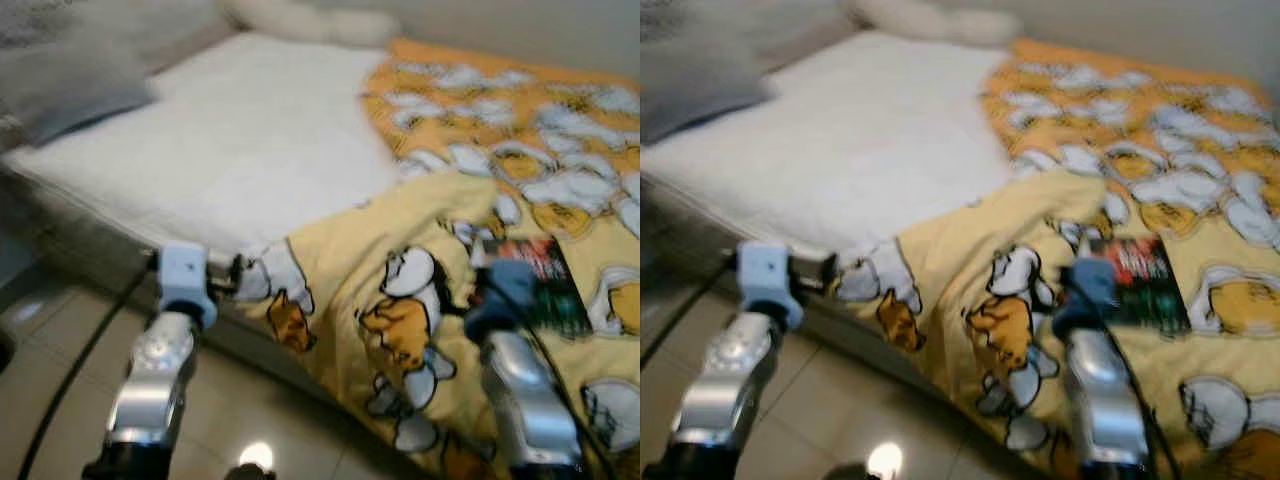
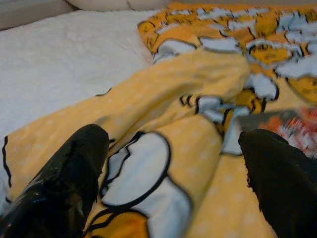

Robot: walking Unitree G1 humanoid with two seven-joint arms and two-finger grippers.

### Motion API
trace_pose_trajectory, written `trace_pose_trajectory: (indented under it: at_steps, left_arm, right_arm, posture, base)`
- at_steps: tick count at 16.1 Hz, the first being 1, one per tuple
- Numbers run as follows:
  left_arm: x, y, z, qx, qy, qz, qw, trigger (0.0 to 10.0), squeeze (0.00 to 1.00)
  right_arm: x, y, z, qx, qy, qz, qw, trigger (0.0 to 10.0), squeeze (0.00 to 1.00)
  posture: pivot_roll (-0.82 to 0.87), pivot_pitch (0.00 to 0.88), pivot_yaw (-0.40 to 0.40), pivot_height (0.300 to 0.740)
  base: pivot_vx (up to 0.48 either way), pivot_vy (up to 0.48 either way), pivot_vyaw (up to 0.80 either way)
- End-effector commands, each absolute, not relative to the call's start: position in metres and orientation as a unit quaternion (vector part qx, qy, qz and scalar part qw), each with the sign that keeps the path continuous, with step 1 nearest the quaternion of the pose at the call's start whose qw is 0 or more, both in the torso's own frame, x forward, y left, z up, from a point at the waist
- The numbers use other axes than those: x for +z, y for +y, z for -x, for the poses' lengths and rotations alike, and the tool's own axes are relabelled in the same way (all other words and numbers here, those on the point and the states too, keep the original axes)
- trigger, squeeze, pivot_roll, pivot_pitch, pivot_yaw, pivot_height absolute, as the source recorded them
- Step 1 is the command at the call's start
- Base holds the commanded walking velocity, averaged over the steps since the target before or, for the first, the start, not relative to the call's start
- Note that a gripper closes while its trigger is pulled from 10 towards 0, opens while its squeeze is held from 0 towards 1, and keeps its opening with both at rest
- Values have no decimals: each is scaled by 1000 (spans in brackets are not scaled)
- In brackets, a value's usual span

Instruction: Clean up the room

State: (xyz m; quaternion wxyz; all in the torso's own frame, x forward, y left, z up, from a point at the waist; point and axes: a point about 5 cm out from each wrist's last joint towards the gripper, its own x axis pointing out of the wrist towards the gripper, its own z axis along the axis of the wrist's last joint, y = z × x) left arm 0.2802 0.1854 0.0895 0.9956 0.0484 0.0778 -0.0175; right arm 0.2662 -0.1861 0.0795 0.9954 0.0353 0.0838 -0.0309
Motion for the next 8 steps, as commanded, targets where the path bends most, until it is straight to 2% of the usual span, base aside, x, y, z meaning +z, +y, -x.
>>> trace_pose_trajectory:
  at_steps: [1, 7, 8]
  left_arm:
    - [94, 187, -281, -21, 73, -57, 996, 10000, 796]
    - [92, 182, -283, -34, 74, -61, 995, 10000, 796]
    - [93, 181, -284, -37, 73, -61, 995, 10000, 800]
  right_arm:
    - [84, -183, -268, -25, 77, -39, 996, 10000, 1000]
    - [82, -183, -263, -8, 84, -35, 996, 10000, 1000]
    - [82, -184, -262, -13, 86, -40, 995, 10000, 1000]
  posture:
    - [-19, 0, 18, 740]
    - [-39, 0, 27, 740]
    - [-40, 0, 27, 740]
  base:
    - [0, -472, 794]
    - [0, -474, 794]
    - [0, -480, 0]
